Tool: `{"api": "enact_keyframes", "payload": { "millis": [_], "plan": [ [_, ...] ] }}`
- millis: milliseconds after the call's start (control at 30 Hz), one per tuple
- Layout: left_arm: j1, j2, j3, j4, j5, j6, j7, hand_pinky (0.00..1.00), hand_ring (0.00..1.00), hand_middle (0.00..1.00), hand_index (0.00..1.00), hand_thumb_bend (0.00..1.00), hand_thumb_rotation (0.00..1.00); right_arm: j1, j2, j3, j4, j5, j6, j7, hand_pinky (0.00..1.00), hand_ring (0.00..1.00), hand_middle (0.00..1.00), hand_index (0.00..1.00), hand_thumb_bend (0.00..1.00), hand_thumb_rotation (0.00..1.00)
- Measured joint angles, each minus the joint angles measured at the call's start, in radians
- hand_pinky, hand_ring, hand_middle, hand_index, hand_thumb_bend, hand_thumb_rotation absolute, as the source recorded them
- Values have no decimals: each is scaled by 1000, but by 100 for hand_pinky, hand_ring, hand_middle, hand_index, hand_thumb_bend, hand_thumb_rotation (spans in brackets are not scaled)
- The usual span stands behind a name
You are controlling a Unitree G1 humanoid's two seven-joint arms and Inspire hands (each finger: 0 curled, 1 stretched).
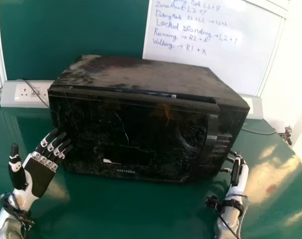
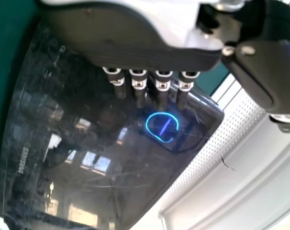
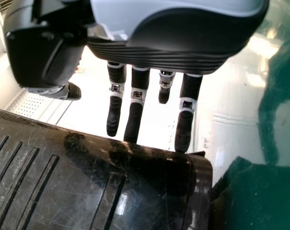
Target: Put biscuit inside oven
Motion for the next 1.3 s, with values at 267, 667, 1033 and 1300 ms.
{"api": "enact_keyframes", "payload": {
  "millis": [267, 667, 1033, 1300],
  "plan": [
    [13, -4, -8, -18, 2, 2, 36, 24, 46, 56, 67, 15, 0, 0, 0, 1, 0, 3, 0, 4, 32, 38, 48, 65, 54, 73],
    [-2, 9, 11, 14, -7, -24, 29, 24, 48, 58, 69, 24, 0, -1, 3, 11, -1, -3, 0, -19, 32, 38, 48, 64, 54, 72],
    [62, 71, 125, 6, 1, -61, 203, 34, 57, 65, 77, 22, 0, -2, 9, 12, -2, -6, 1, -20, 32, 38, 48, 65, 50, 71],
    [46, 129, 169, 114, 22, -101, 236, 43, 63, 69, 83, 19, 0, -4, 10, 3, -1, 9, 4, 5, 32, 38, 48, 65, 50, 67]
  ]
}}
